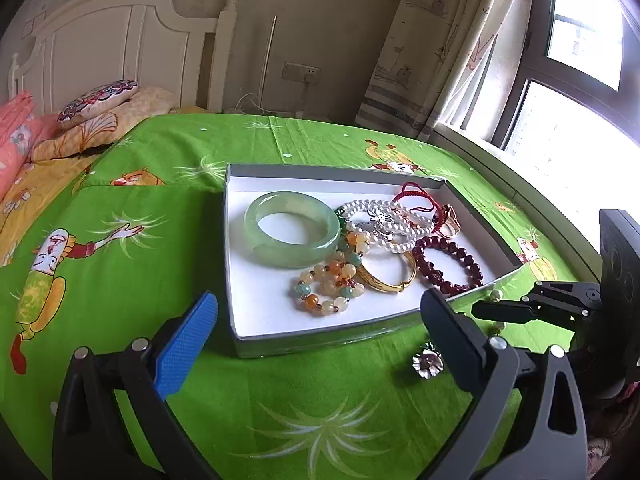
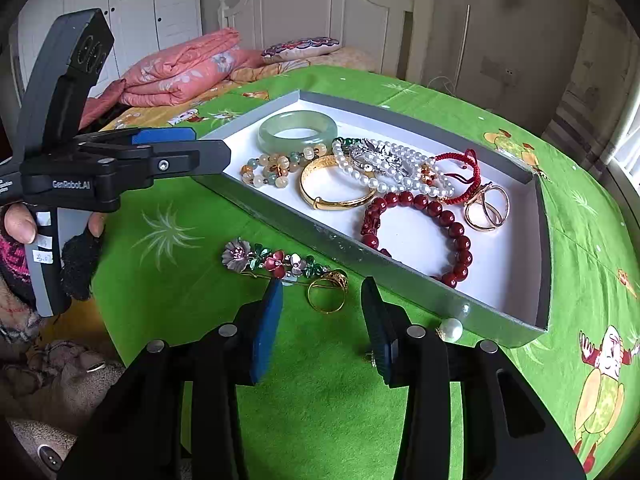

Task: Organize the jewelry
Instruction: 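Move both tools out of the tray toward the flower brooch and gold ring, then grasp the flower brooch with the left tool while the right tool grasps the gold ring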

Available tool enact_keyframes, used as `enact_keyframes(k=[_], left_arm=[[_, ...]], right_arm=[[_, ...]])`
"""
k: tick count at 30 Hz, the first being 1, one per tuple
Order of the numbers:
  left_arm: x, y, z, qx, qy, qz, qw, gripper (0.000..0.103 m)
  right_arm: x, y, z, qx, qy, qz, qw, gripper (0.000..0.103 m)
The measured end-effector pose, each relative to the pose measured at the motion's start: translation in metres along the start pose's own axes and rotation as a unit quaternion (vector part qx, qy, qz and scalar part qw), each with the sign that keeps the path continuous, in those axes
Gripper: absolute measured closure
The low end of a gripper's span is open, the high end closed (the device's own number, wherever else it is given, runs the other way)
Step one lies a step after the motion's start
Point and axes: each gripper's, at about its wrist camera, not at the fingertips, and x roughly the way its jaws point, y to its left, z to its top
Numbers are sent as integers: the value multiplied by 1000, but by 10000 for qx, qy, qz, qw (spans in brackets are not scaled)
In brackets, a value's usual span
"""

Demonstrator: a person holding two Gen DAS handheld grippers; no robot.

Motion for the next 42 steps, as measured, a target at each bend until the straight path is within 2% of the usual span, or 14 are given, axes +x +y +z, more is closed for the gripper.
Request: enact_keyframes(k=[10, 16, 24, 26, 29, 34, 39, 42], left_arm=[[-1, -3, -1, 88, -16, -3, 10000, 2], [0, -3, -1, 89, -6, -10, 10000, 2], [-2, -7, -2, 146, -9, 74, 9999, 2], [-8, -16, -5, 344, -84, 187, 9992, 2], [-14, -44, -17, 971, -2, 230, 9950, 2], [-11, -95, -42, 2040, 177, 226, 9785, 2], [5, -107, -46, 2158, 416, 81, 9755, 3], [15, -104, -45, 2078, 545, 138, 9766, 10]], right_arm=[[5, -4, 0, -19, -7, 63, 10000, 64], [3, 1, -2, -175, -77, 129, 9997, 83], [-13, -3, -8, -17, -299, 133, 9995, 83], [-18, -8, -12, 57, -342, 97, 9994, 83], [-28, -18, -18, 251, -500, 132, 9983, 83], [-43, -31, -26, 371, -723, 86, 9967, 83], [-49, -38, -32, 509, -809, 129, 9953, 83], [-49, -42, -33, 577, -828, 173, 9947, 83]])
